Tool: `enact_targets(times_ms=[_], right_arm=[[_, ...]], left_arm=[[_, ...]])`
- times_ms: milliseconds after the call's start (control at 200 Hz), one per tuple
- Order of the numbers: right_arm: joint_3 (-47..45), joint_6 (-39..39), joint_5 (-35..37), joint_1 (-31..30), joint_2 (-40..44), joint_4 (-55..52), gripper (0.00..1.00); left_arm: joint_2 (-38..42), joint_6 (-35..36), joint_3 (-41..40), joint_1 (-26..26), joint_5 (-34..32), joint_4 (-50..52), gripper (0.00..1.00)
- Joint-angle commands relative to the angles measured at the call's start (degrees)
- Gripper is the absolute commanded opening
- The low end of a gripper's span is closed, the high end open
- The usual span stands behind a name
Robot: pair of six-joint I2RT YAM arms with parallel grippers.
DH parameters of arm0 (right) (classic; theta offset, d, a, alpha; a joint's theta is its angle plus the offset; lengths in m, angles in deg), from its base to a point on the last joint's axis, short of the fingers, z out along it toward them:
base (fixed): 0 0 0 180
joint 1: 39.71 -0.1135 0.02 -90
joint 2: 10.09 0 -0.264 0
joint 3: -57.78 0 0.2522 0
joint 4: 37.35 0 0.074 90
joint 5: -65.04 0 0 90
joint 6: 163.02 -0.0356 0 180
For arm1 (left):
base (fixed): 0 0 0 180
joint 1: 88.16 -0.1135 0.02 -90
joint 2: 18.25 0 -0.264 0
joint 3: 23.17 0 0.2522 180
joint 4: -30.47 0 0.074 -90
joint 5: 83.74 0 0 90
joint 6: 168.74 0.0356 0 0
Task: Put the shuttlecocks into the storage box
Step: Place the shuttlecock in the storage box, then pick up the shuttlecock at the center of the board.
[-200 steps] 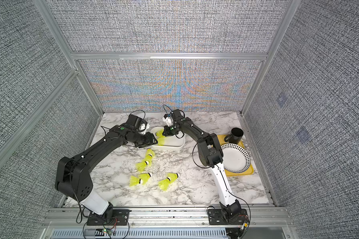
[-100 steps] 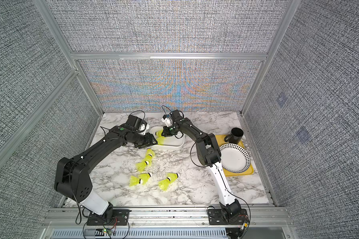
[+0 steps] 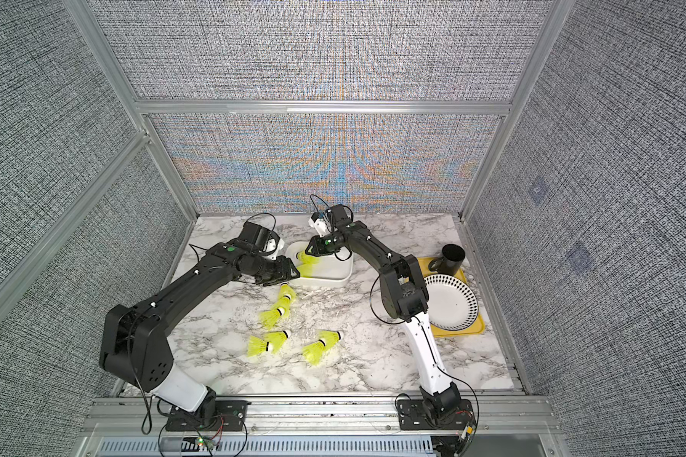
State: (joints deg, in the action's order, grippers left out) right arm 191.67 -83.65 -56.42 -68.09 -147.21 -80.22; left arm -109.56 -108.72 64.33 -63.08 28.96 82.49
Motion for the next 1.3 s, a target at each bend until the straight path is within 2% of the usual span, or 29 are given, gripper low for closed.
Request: enact_targets(times_ms=[0, 470, 711, 991, 1291], right_arm=[[-1.5, -0.3, 1.1, 0.1, 1.6, 0.1, 0.33], [-14.3, -2.0, 4.3, 0.5, 14.3, 2.9, 0.33], [-24.6, -4.8, 6.7, -0.8, 23.4, 6.6, 0.33], [-38.3, -6.5, 13.0, -9.4, 33.2, 11.6, 0.32], [-50.2, -7.0, 24.0, -24.0, 40.9, 12.2, 0.31]], left_arm=[[0.6, 0.2, -0.2, 0.0, 0.5, -0.3, 0.59], [4.7, 0.0, -3.2, 0.1, 0.0, -0.2, 0.59], [9.3, -0.8, -7.3, 0.1, -0.9, 0.9, 0.59], [17.7, -2.7, -13.5, 0.2, -2.4, 3.4, 0.59], [28.4, -5.3, -18.8, 0.2, -3.4, 10.0, 0.58]])
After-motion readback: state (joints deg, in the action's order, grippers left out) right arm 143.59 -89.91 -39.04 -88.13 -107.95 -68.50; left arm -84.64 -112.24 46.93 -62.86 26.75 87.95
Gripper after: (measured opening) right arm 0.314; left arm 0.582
